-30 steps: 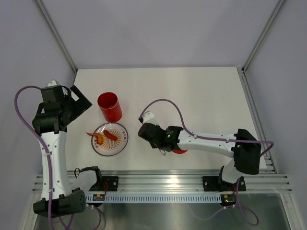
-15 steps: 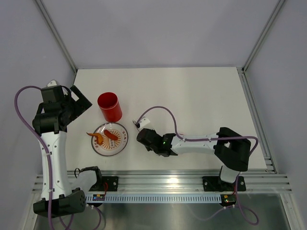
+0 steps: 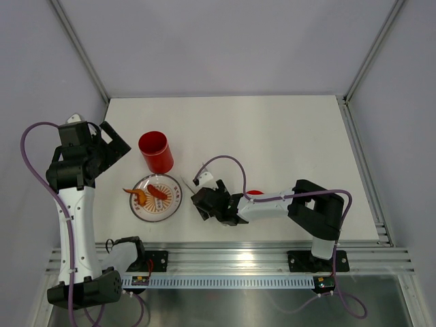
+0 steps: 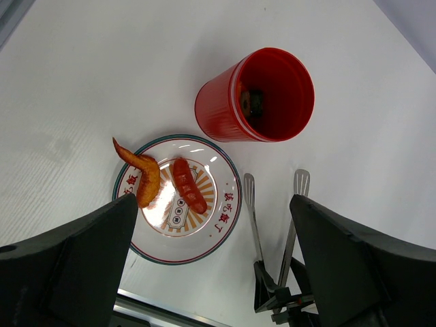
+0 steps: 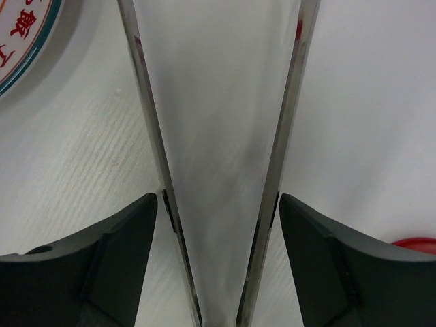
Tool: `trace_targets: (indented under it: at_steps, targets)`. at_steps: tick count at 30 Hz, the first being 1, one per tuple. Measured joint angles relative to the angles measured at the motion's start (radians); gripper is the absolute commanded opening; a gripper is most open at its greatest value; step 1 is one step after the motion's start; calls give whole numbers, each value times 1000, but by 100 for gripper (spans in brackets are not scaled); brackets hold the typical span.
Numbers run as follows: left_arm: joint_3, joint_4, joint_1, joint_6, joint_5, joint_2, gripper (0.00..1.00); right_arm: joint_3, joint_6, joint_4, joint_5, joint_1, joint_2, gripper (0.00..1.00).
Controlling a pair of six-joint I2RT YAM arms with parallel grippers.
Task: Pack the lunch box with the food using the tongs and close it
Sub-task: Adjust the clamp at the center of the board.
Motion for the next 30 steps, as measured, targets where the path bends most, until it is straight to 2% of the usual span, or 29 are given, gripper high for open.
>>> trace_targets:
  at_steps: [8,19,22,25,26,27,29,30]
  targets:
    - [0,0,0,0,10,0,99,-11,11,10,4,0,6,88]
    - [0,2,0,0,14,0,99,-32,79,22,73,22,5,87]
    - [0,2,0,0,14,0,99,-35,114,18,93,49,5,81]
    - [0,2,0,0,14,0,99,-46,148,30,100,69,5,67]
    - [0,2,0,0,14,0,99,-49,158,35,100,71,5,62]
    - [0,2,0,0,14,0,99,-53,164,44,99,73,5,50]
    - [0,2,0,0,15,0,99,-58,171,48,101,74,4,40]
    - [0,2,0,0,16,0,99,-58,172,45,105,74,2,31]
